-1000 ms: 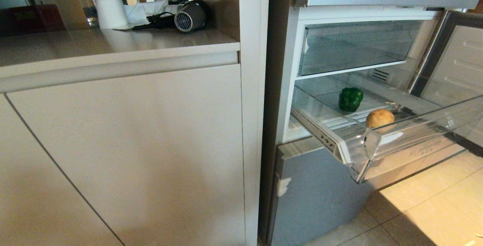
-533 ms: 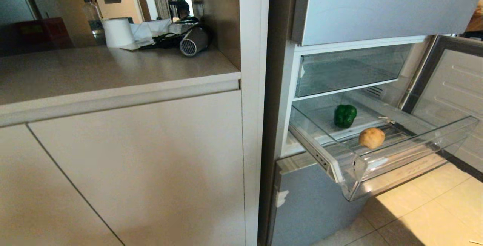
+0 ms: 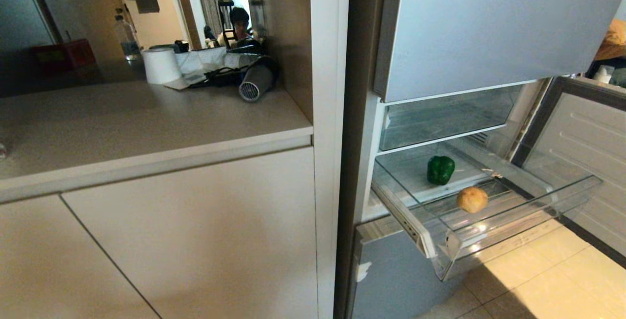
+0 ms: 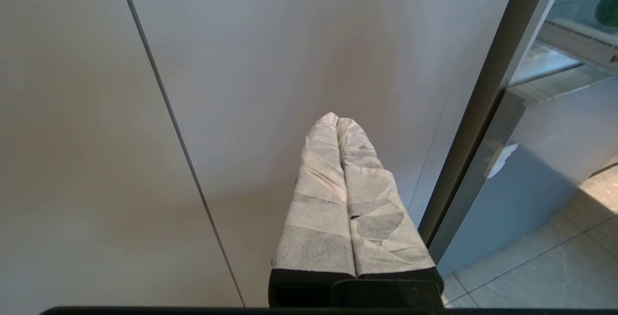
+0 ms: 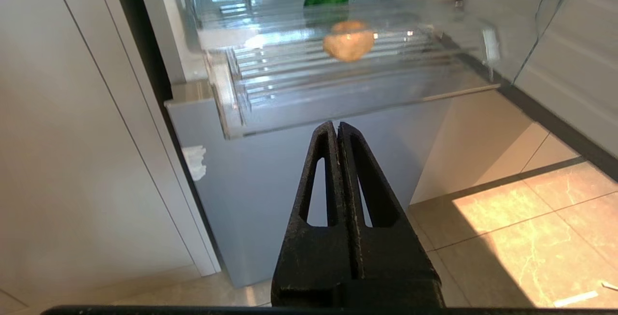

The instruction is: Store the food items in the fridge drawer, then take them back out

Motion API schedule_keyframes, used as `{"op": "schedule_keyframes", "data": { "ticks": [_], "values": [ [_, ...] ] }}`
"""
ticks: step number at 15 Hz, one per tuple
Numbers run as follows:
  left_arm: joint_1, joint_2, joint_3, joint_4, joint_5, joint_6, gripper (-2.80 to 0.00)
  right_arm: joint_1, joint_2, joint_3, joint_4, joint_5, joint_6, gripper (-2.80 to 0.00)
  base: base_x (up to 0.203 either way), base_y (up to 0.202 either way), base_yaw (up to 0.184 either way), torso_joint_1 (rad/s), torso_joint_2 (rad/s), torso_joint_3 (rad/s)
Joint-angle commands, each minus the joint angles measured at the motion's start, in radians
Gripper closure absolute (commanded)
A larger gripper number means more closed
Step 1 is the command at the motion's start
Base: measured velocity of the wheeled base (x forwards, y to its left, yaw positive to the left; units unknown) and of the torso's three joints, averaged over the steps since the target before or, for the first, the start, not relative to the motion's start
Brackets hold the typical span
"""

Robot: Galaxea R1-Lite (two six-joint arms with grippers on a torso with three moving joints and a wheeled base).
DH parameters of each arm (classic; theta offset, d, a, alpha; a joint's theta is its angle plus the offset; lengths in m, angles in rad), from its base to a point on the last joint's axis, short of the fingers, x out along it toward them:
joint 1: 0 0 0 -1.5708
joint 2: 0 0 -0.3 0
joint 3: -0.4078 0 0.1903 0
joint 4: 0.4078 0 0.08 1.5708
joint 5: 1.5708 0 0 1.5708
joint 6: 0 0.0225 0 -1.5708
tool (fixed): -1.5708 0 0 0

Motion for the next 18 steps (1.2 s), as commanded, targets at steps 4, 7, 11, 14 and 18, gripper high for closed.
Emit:
{"op": "schedule_keyframes", "data": {
  "ticks": [4,7,11,14,18],
  "values": [
    [0.000,0.000,0.011,0.000,0.000,0.000,0.00,0.000,0.001,0.000,0.000,-0.003,0.008,0.00,0.000,0.000,0.000,0.161,-0.35,-0.193],
    [0.000,0.000,0.011,0.000,0.000,0.000,0.00,0.000,0.001,0.000,0.000,-0.003,0.029,0.00,0.000,0.000,0.000,0.154,-0.33,-0.178],
    [0.000,0.000,0.011,0.000,0.000,0.000,0.00,0.000,0.001,0.000,0.000,-0.004,0.024,0.00,0.000,0.000,0.000,0.153,-0.33,-0.178],
    [0.000,0.000,0.011,0.000,0.000,0.000,0.00,0.000,0.001,0.000,0.000,-0.004,0.026,0.00,0.000,0.000,0.000,0.148,-0.32,-0.168],
    [0.000,0.000,0.011,0.000,0.000,0.000,0.00,0.000,0.001,0.000,0.000,-0.004,0.027,0.00,0.000,0.000,0.000,0.134,-0.27,-0.141]
  ]
}}
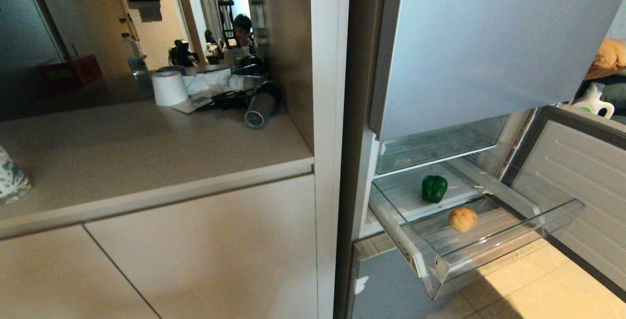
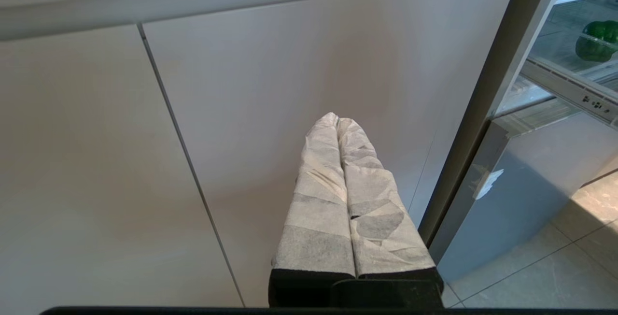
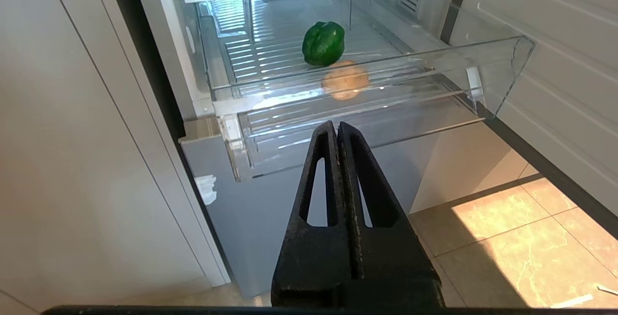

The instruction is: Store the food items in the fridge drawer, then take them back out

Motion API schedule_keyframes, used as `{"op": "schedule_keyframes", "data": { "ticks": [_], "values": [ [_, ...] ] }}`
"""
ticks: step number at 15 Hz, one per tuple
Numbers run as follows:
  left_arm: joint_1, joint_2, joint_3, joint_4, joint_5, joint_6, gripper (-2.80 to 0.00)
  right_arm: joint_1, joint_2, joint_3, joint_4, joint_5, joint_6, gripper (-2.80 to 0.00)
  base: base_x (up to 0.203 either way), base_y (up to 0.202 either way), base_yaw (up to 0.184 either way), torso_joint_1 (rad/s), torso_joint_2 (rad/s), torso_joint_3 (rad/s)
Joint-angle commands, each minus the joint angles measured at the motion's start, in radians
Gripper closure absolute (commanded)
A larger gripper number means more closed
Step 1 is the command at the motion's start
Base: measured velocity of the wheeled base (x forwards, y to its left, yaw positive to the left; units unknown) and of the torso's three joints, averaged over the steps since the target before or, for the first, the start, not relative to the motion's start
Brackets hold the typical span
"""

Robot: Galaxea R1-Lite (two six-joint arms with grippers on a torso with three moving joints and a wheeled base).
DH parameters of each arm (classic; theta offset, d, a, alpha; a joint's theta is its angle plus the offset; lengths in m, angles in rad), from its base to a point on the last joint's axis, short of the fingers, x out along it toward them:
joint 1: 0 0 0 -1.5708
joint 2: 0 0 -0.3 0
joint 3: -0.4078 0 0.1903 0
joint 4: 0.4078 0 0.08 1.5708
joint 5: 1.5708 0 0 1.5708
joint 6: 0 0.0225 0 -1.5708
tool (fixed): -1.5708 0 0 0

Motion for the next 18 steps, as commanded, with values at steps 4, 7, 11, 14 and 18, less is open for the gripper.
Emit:
{"op": "schedule_keyframes", "data": {
  "ticks": [4,7,11,14,18],
  "values": [
    [0.000,0.000,0.011,0.000,0.000,-0.002,0.00,0.000,0.001,0.000,0.000,0.000,0.001,0.00,0.000,0.000,0.000,0.097,-0.19,-0.102],
    [0.000,0.000,0.011,0.000,0.000,-0.003,0.00,0.000,0.001,0.000,0.000,0.000,0.001,0.00,0.000,0.000,0.000,0.078,-0.16,-0.089],
    [0.000,0.000,0.011,0.000,0.000,-0.003,0.00,0.000,0.001,0.000,0.000,0.000,0.003,0.00,0.000,0.000,0.000,0.075,-0.15,-0.078],
    [0.000,0.000,0.011,0.000,0.000,-0.003,0.00,0.000,0.001,0.000,0.000,0.000,0.007,0.00,0.000,0.000,0.000,0.064,-0.13,-0.066],
    [0.000,0.000,0.011,0.000,0.000,-0.003,0.00,0.000,0.001,0.000,0.000,0.000,0.010,0.00,0.000,0.000,0.000,0.065,-0.12,-0.062]
  ]
}}
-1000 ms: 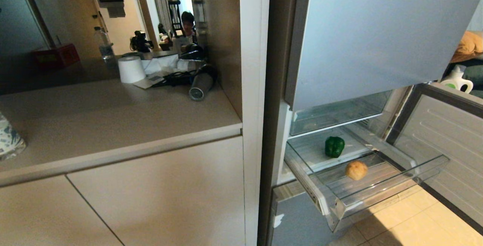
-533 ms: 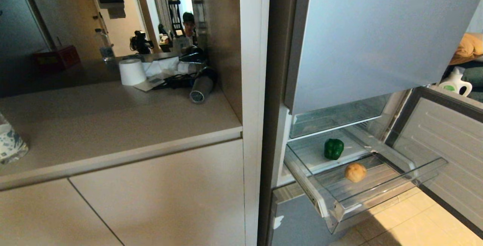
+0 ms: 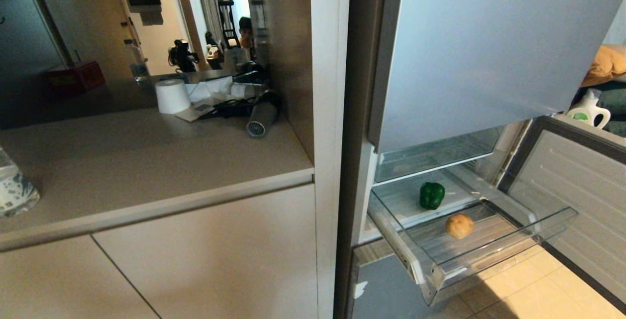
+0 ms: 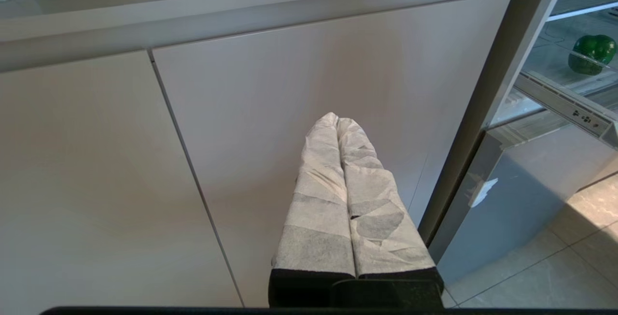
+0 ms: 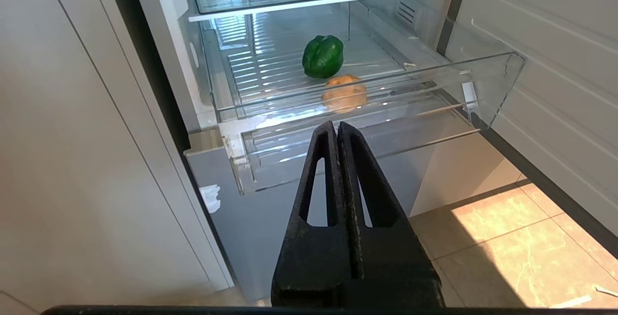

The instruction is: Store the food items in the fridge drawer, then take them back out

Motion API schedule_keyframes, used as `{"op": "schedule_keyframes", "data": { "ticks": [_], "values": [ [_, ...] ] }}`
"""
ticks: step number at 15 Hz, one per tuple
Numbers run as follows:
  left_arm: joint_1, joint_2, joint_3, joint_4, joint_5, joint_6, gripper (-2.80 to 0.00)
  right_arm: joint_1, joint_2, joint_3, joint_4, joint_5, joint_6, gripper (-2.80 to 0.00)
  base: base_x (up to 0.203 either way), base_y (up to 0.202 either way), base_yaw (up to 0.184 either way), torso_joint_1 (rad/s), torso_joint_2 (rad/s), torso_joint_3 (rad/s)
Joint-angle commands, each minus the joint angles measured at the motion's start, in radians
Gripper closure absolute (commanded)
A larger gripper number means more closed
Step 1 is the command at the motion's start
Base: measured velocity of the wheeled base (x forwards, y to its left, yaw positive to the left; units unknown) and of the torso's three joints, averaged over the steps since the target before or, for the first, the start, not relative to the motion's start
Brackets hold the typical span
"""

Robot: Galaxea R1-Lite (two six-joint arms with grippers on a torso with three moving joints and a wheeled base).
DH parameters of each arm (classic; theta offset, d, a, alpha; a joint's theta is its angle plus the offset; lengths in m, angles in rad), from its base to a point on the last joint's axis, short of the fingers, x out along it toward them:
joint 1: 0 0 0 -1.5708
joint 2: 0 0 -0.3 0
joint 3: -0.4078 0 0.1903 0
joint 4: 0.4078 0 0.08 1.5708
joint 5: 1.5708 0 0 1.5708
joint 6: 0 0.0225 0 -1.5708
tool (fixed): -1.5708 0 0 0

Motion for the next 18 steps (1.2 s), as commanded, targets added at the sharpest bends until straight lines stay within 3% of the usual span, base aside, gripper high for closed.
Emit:
{"op": "schedule_keyframes", "data": {
  "ticks": [1,12,18],
  "values": [
    [0.000,0.000,0.011,0.000,0.000,0.000,0.00,0.000,0.001,0.000,0.000,0.000,0.001,0.00,0.000,0.000,0.000,0.063,-0.12,-0.069],
    [0.000,0.000,0.011,0.000,0.000,0.000,0.00,0.000,0.001,0.000,0.001,0.000,0.001,0.00,0.000,0.000,0.000,0.026,-0.05,-0.026],
    [0.000,0.000,0.011,0.000,0.000,0.000,0.00,0.000,0.001,0.000,0.001,0.000,0.001,0.00,-0.002,0.005,-0.130,0.000,0.00,0.005]
  ]
}}
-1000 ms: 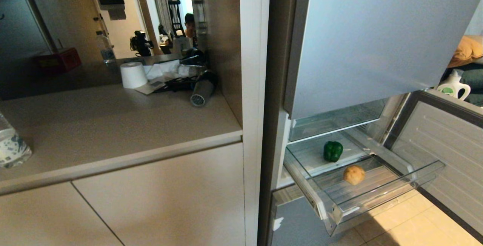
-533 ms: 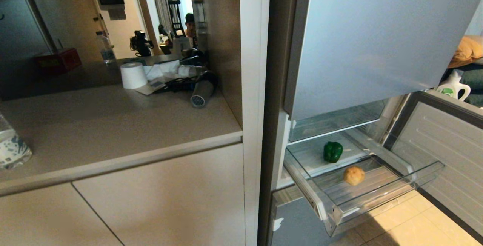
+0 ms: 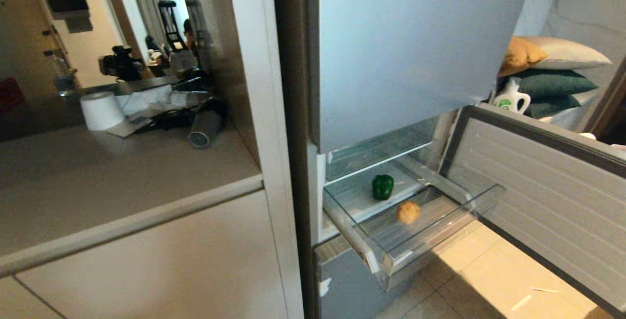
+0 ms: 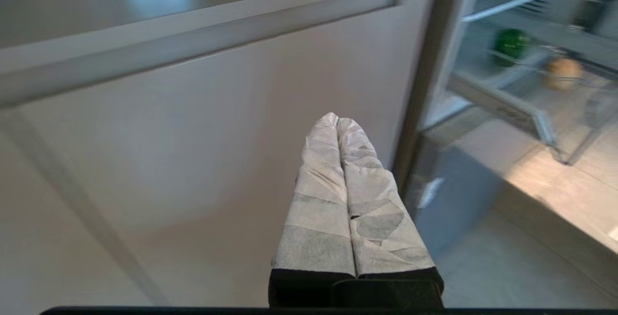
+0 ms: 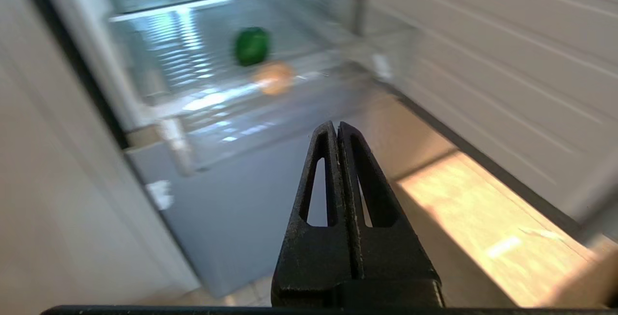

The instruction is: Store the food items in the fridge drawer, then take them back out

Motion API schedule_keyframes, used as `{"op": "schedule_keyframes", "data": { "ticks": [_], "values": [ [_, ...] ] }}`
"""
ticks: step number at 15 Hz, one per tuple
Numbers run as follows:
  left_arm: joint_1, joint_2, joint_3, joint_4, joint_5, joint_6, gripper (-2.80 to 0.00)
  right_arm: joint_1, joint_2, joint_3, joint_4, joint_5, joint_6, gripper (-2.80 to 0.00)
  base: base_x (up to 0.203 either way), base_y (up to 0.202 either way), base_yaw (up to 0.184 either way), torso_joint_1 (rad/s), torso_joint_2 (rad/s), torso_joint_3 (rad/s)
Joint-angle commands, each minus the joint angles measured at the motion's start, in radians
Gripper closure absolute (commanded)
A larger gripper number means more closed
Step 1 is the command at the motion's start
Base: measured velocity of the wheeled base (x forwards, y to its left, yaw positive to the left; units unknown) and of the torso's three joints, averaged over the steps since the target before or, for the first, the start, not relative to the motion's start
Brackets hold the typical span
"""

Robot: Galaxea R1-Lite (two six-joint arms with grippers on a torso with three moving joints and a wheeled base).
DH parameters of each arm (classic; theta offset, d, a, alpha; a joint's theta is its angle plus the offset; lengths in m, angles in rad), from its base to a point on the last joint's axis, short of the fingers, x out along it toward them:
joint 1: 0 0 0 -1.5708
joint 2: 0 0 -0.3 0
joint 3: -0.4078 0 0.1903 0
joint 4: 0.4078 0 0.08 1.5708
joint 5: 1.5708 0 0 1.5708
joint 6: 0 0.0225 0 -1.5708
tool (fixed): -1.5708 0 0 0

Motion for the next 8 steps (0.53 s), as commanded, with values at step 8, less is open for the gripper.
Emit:
{"op": "schedule_keyframes", "data": {
  "ticks": [8],
  "values": [
    [0.000,0.000,0.011,-0.001,0.000,-0.001,0.00,0.000,0.001,0.000,0.000,0.000,0.001,0.00,0.000,0.000,-0.025,0.000,0.00,0.000]
  ]
}}
